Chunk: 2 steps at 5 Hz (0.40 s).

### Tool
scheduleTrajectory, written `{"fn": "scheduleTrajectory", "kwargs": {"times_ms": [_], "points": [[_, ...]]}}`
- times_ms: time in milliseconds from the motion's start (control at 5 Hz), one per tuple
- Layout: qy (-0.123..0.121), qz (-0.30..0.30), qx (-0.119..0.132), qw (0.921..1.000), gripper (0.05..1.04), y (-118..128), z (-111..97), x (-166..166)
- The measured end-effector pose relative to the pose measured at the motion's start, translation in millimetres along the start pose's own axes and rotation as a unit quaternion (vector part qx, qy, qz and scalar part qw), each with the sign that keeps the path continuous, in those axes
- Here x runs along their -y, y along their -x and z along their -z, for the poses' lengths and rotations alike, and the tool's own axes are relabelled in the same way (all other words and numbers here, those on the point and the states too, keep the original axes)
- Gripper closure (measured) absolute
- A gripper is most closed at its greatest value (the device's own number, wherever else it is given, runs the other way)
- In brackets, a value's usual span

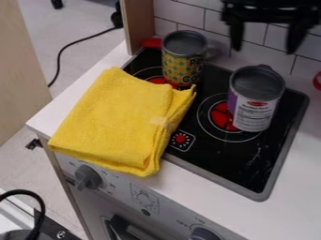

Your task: Move the bobbin on the resistance

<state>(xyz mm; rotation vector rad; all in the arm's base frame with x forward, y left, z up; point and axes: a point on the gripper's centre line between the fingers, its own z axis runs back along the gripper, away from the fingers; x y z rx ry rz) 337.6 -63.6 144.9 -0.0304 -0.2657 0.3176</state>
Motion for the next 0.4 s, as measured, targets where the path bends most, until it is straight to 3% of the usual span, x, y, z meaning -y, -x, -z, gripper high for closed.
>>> {"fn": "scheduleTrajectory", "kwargs": {"times_ms": [200,400], "points": [[0.021,0.124,-0.042,0.9911,0.084,4.7,-10.1,-30.3],[0.024,0.246,-0.049,0.9677,0.084,3.8,-14.3,-62.0]]}}
